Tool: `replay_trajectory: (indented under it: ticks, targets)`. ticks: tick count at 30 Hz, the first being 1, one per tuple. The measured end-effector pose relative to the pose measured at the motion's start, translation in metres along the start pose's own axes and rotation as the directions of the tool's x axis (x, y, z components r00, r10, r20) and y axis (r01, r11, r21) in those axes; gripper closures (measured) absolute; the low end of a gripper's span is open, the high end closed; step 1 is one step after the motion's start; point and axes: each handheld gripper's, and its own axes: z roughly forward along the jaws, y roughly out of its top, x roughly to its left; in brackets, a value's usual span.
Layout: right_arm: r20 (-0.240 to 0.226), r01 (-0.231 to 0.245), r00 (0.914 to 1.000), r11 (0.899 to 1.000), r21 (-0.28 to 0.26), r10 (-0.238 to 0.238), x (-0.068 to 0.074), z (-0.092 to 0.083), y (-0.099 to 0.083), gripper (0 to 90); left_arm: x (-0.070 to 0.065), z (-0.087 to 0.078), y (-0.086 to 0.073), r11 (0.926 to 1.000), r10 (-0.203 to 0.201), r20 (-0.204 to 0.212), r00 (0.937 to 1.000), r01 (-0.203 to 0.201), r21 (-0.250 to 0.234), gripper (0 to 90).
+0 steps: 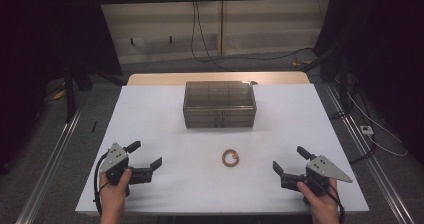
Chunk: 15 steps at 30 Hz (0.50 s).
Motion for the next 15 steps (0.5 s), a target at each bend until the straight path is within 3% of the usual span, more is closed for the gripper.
replay_trajectory:
  ticks: [15]
  targets:
    - [0.016, -0.008, 0.9998, 1.000, 0.019, 0.008, -0.0019, 0.0024, 0.0009, 2.6, 0.0018, 0.0013, 0.0003, 1.0000, 0.004, 0.005, 1.0000, -0.004, 0.007, 2.6]
